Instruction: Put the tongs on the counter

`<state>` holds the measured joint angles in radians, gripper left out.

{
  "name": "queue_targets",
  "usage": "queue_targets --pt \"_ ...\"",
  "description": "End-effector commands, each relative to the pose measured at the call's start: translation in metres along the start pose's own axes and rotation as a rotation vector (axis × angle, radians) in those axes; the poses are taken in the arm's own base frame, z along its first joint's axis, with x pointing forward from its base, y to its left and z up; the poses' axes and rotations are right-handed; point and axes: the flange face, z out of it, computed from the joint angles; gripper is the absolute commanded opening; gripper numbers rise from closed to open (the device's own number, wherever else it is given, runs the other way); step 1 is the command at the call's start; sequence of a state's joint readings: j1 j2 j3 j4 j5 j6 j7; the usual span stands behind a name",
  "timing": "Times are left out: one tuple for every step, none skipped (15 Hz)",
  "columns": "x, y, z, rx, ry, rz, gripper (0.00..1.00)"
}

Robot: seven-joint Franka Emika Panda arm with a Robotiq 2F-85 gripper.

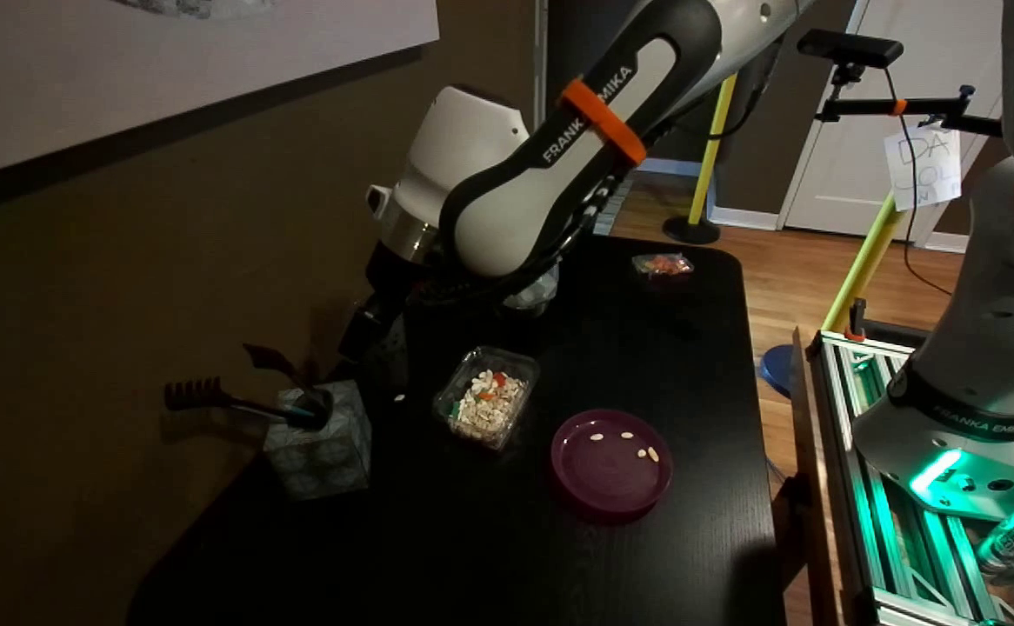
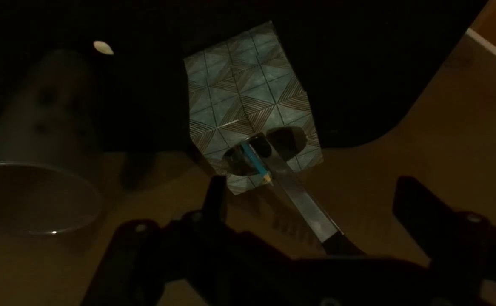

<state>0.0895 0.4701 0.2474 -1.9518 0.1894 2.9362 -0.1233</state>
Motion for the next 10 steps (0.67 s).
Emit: queue_targets --pt "0.009 -0.003 0.031 0.037 0.043 -0.051 1.0" --pt "0.01 -0.005 0.038 0.04 0.038 -0.072 1.0" --pt "0.011 -0.005 0.045 0.047 0.04 -0.086 1.0" --pt "0.013 -0.006 0.051 0.049 0.043 -0.104 1.0" --pt "0.015 -0.006 0.056 0.043 0.049 -0.122 1.0" --pt "0.017 -0.007 0.061 0.036 0.052 -0.142 1.0" --pt "0.019 -0.007 0.065 0.034 0.06 -0.157 1.0" --pt "0.022 -0.007 0.07 0.024 0.07 -0.172 1.0" --pt "0.024 -0.006 0.073 0.015 0.079 -0.189 1.0" --pt "0.027 -0.007 0.076 0.012 0.092 -0.203 1.0"
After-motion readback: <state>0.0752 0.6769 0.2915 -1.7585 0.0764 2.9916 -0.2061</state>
